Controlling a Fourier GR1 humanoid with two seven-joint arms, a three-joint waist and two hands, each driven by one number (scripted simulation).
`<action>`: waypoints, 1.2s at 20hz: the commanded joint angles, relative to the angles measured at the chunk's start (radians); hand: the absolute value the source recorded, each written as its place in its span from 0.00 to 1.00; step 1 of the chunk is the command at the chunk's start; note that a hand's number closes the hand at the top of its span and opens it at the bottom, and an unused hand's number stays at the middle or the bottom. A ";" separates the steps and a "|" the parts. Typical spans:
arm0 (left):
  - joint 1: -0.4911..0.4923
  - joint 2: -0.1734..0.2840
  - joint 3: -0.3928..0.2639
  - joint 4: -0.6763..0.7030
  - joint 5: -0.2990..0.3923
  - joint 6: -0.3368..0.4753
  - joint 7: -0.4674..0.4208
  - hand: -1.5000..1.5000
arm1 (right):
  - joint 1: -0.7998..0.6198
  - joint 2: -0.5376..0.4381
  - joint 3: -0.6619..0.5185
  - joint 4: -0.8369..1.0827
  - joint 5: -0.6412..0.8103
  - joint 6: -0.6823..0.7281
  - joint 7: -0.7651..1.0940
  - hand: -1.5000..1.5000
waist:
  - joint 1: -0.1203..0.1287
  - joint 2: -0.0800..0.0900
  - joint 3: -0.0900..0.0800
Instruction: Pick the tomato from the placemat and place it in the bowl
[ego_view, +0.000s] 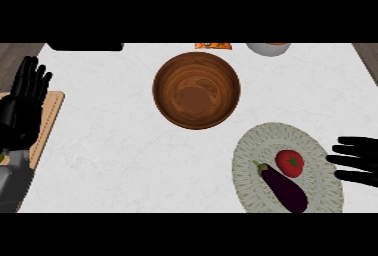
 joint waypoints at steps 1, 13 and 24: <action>0.027 0.023 0.014 -0.079 -0.004 0.000 0.064 0.50 | -0.075 0.082 0.104 0.087 0.089 0.046 -0.045 0.00 | 0.015 -0.001 0.000; 0.043 -0.039 0.070 -0.024 -0.042 -0.057 0.013 0.50 | -0.262 0.289 0.191 0.296 0.259 0.090 -0.008 0.00 | -0.003 -0.003 0.000; 0.003 -0.092 0.075 0.013 -0.093 -0.067 0.004 0.50 | -0.292 0.421 0.242 0.512 0.350 -0.055 -0.158 0.00 | -0.010 -0.002 0.000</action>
